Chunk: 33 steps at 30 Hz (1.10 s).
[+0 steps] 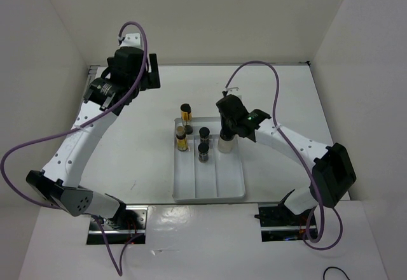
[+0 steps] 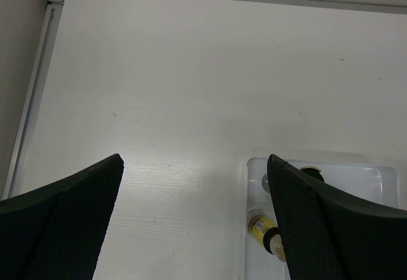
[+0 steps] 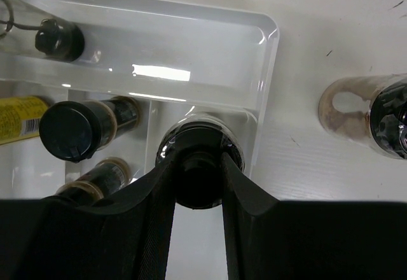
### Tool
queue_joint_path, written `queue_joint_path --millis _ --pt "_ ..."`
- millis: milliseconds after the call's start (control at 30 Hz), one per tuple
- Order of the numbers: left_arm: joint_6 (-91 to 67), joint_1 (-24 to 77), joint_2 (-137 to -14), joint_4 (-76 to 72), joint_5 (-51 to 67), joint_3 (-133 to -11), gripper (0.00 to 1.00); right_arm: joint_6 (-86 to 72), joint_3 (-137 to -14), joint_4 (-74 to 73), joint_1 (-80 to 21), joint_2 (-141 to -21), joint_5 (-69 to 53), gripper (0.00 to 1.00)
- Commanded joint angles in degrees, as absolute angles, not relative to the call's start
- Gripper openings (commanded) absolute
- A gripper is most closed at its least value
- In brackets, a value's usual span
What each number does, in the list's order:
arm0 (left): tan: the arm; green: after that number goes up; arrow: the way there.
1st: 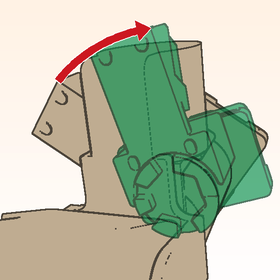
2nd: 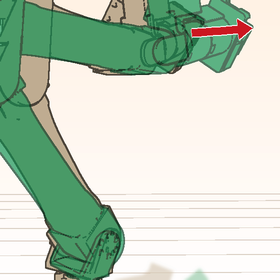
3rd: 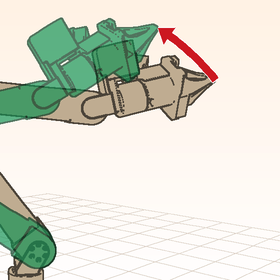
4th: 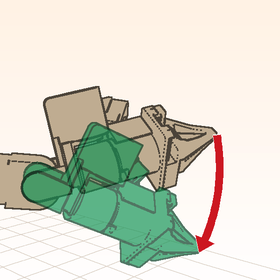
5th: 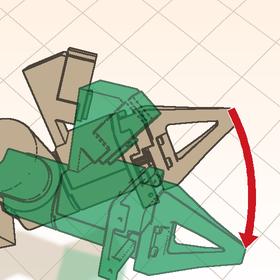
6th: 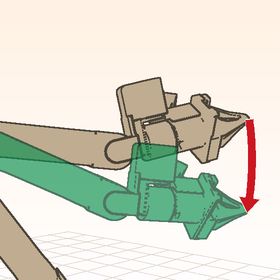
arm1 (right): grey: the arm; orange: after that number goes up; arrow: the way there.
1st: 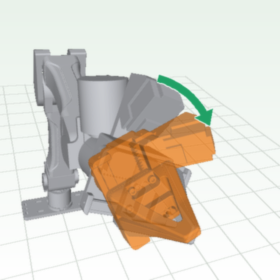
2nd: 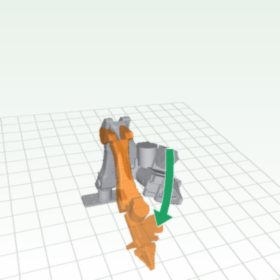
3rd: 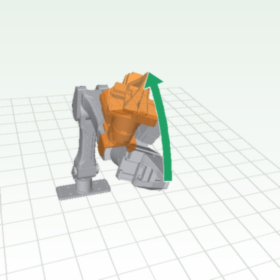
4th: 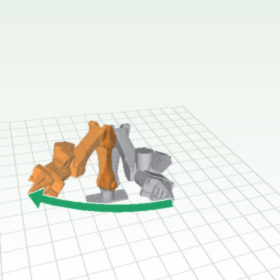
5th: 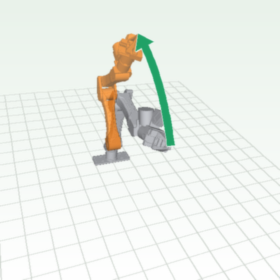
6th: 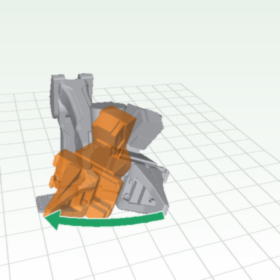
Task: Organize the condiment bottles
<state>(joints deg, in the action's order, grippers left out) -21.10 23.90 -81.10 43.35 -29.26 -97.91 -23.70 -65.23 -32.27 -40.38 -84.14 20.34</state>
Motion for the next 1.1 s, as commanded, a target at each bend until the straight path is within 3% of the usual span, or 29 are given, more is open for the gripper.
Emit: queue_joint_path --millis 0,433,467,533,567,700,900,1067 --pt "-19.8 23.6 -79.3 41.2 -29.1 -97.7 1.00 -22.9 -66.4 -26.7 -41.0 -84.2 22.9 0.00" --pt "-19.2 23.6 -79.8 40.2 -29.1 -97.2 1.00 -22.9 -67.5 -25.6 -41.0 -87.2 22.3 0.01" --pt "-19.2 23.6 -79.8 40.2 -29.1 -97.2 1.00 -22.9 -68.0 -26.4 -41.0 -87.2 22.3 0.16" --pt "-19.2 23.6 -79.8 40.2 -29.1 -97.2 1.00 -22.9 -68.0 -28.1 -41.0 -87.8 22.3 0.23" --pt "-19.2 23.6 -79.8 40.2 -29.1 -97.2 1.00 -22.9 -68.0 -28.1 -41.0 -87.8 22.3 0.37" --pt "-19.2 23.6 -79.8 39.6 -29.1 -96.7 1.00 -23.5 -68.0 -30.5 -41.0 -87.0 21.8 0.66" --pt "-19.2 23.6 -79.8 39.6 -28.6 -96.7 1.00 -25.3 -70.9 -35.1 -41.0 -83.0 21.3 0.89" --pt "-18.7 23.6 -79.8 39.1 -28.0 -96.7 1.00 -26.5 -75.0 -37.4 -41.0 -78.1 25.4 0.90"
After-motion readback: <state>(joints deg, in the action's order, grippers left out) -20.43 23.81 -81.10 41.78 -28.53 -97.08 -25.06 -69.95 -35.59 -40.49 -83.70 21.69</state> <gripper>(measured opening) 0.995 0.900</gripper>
